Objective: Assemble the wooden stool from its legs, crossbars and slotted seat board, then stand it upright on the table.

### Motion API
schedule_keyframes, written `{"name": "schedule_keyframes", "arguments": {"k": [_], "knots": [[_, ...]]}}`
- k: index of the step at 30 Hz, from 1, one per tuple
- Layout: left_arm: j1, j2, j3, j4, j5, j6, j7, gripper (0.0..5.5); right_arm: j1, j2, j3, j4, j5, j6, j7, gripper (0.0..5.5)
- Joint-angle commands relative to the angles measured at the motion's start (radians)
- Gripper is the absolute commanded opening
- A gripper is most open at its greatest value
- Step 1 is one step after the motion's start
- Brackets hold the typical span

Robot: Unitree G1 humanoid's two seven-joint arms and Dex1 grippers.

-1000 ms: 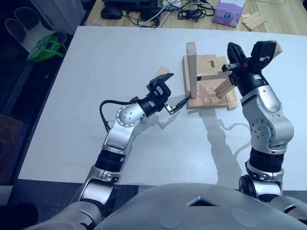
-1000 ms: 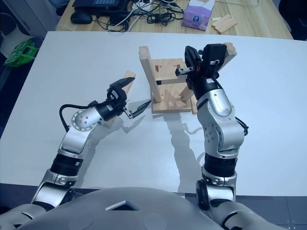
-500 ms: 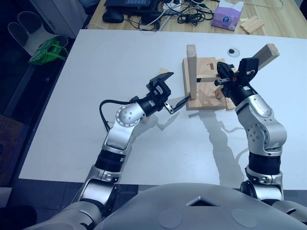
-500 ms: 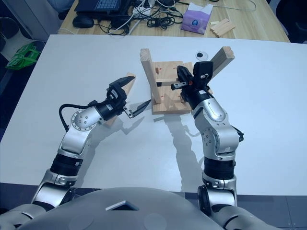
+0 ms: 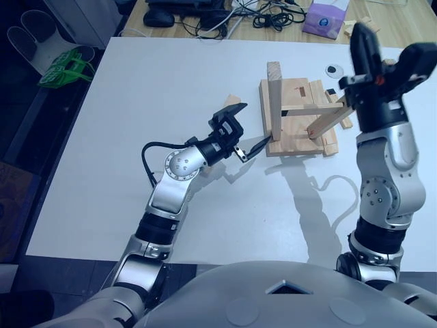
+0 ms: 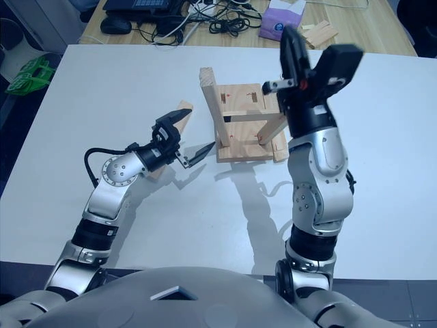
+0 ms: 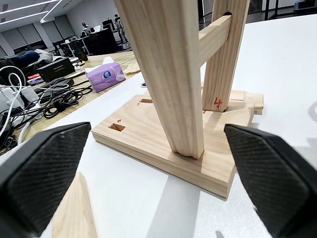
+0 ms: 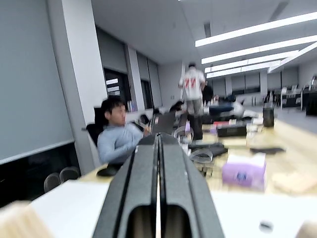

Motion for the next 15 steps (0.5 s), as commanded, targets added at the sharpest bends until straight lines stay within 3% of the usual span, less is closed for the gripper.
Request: {"name": "schedule_keyframes", "arguments": {"k": [1,6,10,15], "knots": [[-0.009,0.004,-0.003,-0.005,0.008,-0.001,-0.001,4.97,0.087,-0.027,0.063,0.245,-0.030,0.171,0.012,0.02],[-0.010,0.015,-0.002,-0.004,0.005,-0.002,-0.014,4.97,0.103,-0.014,0.066,0.329,-0.028,0.182,0.009,0.02],[-0.018,0.009,-0.004,0.002,0.006,-0.003,-0.015,4.97,0.080,-0.024,0.072,0.270,-0.069,-0.009,0.052,0.02],[-0.035,-0.015,-0.015,0.006,0.011,0.013,0.000,4.97,0.021,0.003,0.000,0.157,-0.065,-0.219,0.038,0.02]]}}
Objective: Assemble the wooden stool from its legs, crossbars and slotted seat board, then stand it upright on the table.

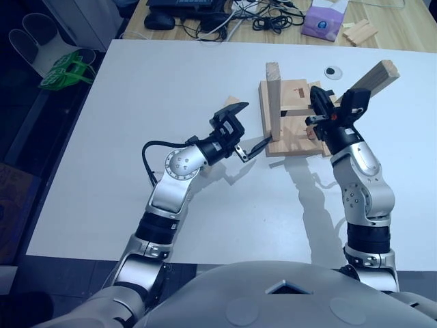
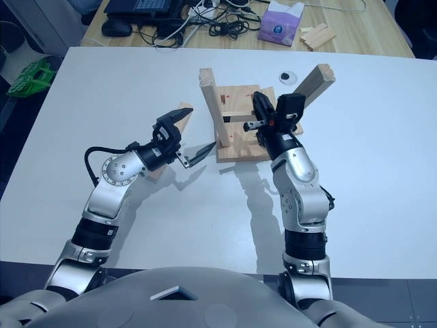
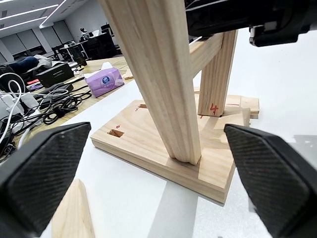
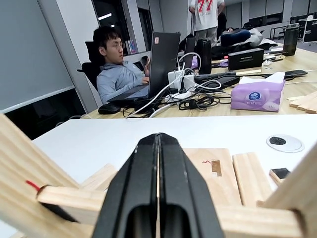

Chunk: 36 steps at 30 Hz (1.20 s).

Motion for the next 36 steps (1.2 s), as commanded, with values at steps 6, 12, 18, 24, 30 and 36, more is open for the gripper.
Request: {"name": "schedule_keyframes", "arguments": {"k": [6,12,18,24,30,36], "knots": [[-0.053,-0.077,-0.051,0.029,0.020,0.036,0.035,4.97,-0.120,-0.017,-0.049,-0.187,-0.017,-0.076,-0.033,0.02],[-0.047,-0.083,-0.064,0.015,0.024,0.050,0.039,4.97,-0.407,-0.123,-0.214,-0.234,-0.017,-0.016,-0.153,0.02],[-0.056,-0.110,-0.077,-0.023,-0.004,0.121,0.036,4.97,-0.384,-0.144,-0.231,-0.137,-0.117,0.004,-0.221,0.02],[-0.133,-0.179,-0.199,-0.083,-0.004,0.263,0.001,4.97,-0.361,-0.225,-0.480,0.093,-0.291,-0.070,-0.485,0.02],[-0.201,-0.248,-0.301,-0.024,0.041,0.332,0.025,4.97,-0.299,-0.259,-0.496,0.227,-0.376,-0.151,-0.526,0.02],[-0.310,-0.438,-0.399,0.284,0.142,0.234,0.130,4.97,-0.213,-0.309,-0.484,0.364,-0.448,-0.236,-0.524,0.02]]}}
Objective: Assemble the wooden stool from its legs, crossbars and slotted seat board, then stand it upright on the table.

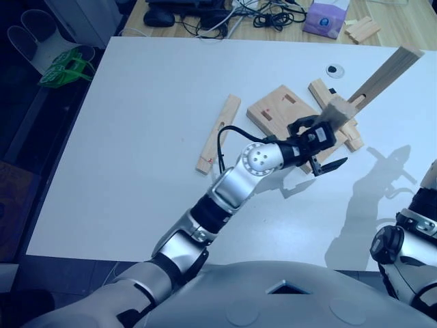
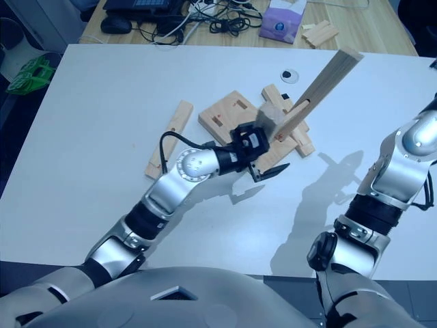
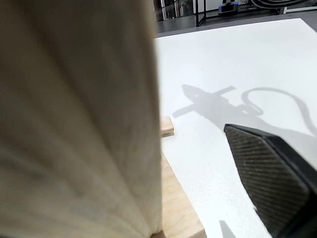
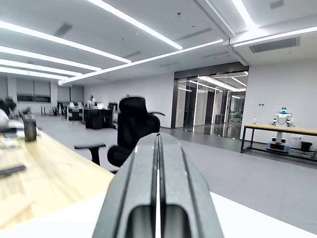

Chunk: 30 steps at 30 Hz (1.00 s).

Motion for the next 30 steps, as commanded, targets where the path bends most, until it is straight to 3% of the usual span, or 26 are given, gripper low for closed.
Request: {"name": "schedule_keyframes", "arguments": {"k": [1,5,11,13,17,19,30], "knots": [[-0.092,-0.149,-0.044,0.212,0.047,-0.061,0.060,4.97,0.075,-0.041,0.014,0.077,-0.048,-0.060,0.008,0.02],[-0.171,-0.210,-0.023,0.400,0.069,-0.138,0.118,4.97,0.126,-0.014,0.040,0.084,-0.026,-0.074,0.041,0.02],[-0.354,-0.254,0.102,0.728,0.085,-0.250,0.261,4.97,0.155,0.015,0.098,0.062,-0.015,-0.083,0.089,0.02],[-0.378,-0.260,0.127,0.751,0.076,-0.274,0.269,4.97,0.164,0.014,0.105,0.072,-0.014,-0.086,0.100,0.02],[-0.266,-0.204,0.110,0.510,0.050,-0.237,0.162,4.97,0.256,0.025,0.132,0.037,-0.010,-0.087,0.160,0.02],[-0.246,-0.197,0.137,0.489,0.050,-0.211,0.186,4.97,0.308,0.050,0.148,0.005,-0.004,-0.091,0.175,0.02],[-0.493,-0.282,0.360,0.991,-0.018,-0.286,0.472,4.97,0.268,0.106,0.234,-0.034,0.006,-0.077,0.200,0.02]]}}
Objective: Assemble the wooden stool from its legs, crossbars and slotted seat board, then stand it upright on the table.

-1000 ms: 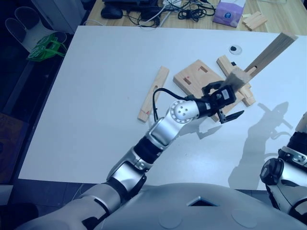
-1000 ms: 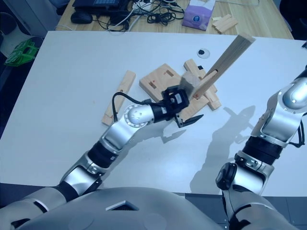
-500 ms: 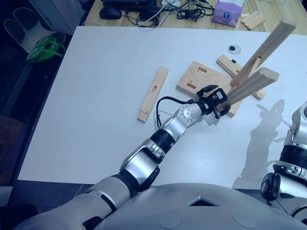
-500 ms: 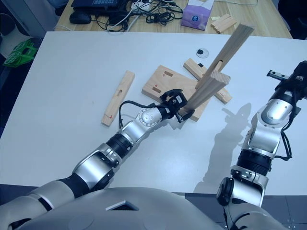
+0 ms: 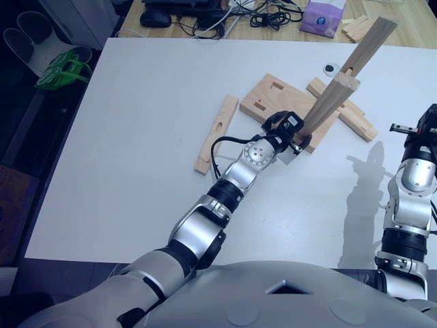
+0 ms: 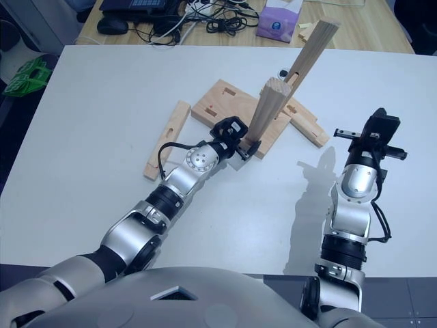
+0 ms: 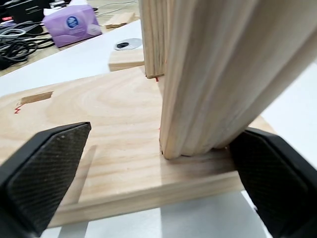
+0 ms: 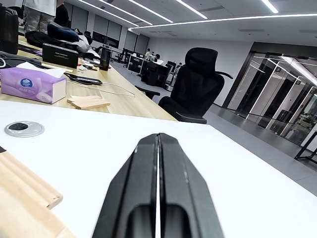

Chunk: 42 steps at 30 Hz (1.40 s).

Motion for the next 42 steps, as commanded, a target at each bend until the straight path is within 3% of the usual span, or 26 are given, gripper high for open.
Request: {"name": "schedule_keyframes", "arguments": {"k": [1,9,16,29,32,37,40,42], "knots": [[-0.363,-0.175,0.135,0.297,-0.040,0.052,0.176,4.97,-0.059,0.019,0.029,-0.006,0.009,0.010,0.009,0.02],[-0.498,-0.248,0.233,0.429,-0.111,0.029,0.254,4.97,-0.065,0.058,0.066,0.002,-0.003,0.005,-0.004,0.02],[-0.601,-0.327,0.250,0.379,-0.152,0.009,0.189,4.97,-0.061,0.075,0.085,0.012,-0.012,-0.013,-0.018,0.02],[-0.628,-0.521,0.121,0.194,-0.211,0.063,-0.104,4.97,-0.088,0.094,0.103,0.074,-0.021,-0.046,-0.045,0.02],[-0.592,-0.544,0.095,0.103,-0.302,0.133,-0.254,4.97,-0.091,0.104,0.113,0.079,-0.020,-0.042,-0.041,0.02],[-0.523,-0.407,0.054,-0.096,-0.422,0.252,-0.419,4.97,-0.082,0.107,0.139,0.077,-0.006,-0.005,-0.007,0.02],[-0.472,-0.307,0.054,-0.251,-0.468,0.318,-0.372,4.97,-0.078,0.114,0.184,0.047,-0.004,0.035,0.033,0.02],[-0.390,-0.176,0.053,-0.401,-0.465,0.362,-0.317,4.97,-0.095,0.120,0.230,0.014,-0.002,0.074,0.069,0.02]]}}
